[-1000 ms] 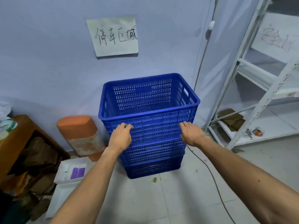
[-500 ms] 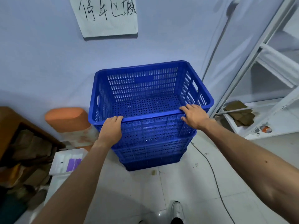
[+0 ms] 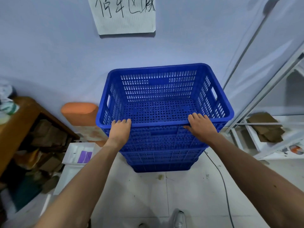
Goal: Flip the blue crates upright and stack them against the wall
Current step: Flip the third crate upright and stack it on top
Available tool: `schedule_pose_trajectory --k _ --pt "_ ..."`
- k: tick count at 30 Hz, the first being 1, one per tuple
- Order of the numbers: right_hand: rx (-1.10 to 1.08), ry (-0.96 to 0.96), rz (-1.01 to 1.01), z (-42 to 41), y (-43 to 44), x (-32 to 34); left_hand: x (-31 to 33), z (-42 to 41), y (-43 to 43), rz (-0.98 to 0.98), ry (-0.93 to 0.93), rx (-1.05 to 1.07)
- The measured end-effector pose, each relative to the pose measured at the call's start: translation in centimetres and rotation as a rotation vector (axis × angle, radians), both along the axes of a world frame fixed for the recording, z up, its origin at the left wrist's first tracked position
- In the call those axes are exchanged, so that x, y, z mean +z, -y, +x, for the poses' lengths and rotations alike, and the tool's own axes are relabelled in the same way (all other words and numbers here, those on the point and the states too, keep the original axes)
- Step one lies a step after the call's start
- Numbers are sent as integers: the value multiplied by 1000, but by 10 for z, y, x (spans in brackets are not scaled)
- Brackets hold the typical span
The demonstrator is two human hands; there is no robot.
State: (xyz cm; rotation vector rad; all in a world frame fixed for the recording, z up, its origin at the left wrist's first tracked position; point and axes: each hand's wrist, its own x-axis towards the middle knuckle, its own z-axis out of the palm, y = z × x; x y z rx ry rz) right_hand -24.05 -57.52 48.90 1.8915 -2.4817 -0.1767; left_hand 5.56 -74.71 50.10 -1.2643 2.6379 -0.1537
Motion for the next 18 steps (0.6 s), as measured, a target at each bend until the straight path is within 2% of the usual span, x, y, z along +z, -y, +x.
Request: schedule_pose_trajectory --k 10,14,18 --pt "-69 -20 15 14 -2 4 1 -6 -4 -58 68 100" --pt "-84 -28 99 20 -6 12 10 -1 2 -4 172 84" --pt "-171 -72 137 39 -19 16 5 14 -11 99 90 31"
